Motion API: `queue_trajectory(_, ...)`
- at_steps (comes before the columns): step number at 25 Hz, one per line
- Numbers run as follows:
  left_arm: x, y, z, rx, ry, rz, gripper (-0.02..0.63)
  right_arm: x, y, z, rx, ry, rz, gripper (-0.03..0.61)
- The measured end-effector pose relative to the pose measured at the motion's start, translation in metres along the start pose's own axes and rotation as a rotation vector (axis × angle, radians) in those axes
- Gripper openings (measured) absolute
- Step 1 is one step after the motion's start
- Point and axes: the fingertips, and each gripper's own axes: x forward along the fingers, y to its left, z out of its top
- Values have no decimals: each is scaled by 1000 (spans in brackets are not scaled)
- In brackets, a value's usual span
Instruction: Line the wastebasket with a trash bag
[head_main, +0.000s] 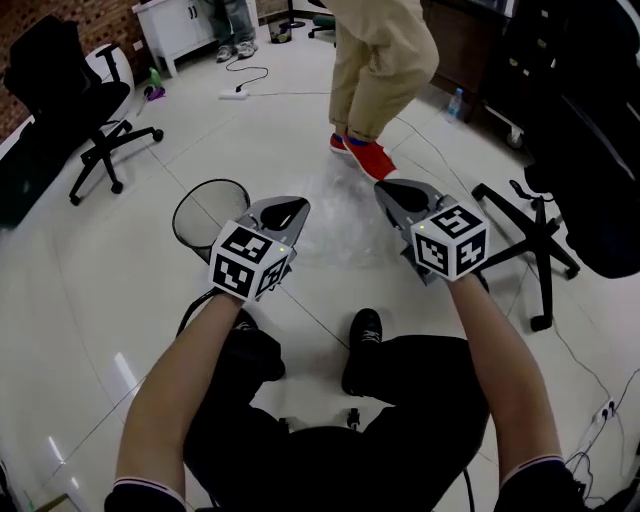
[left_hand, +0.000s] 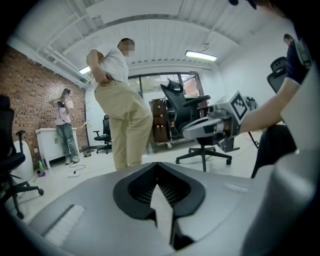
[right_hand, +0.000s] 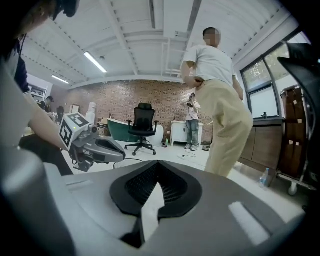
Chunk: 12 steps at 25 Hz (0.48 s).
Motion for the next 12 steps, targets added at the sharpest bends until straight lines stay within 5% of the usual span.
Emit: queue_trajectory(12, 56, 55, -70, -46, 113, 109, 12, 47, -50, -78, 43, 103, 22, 2)
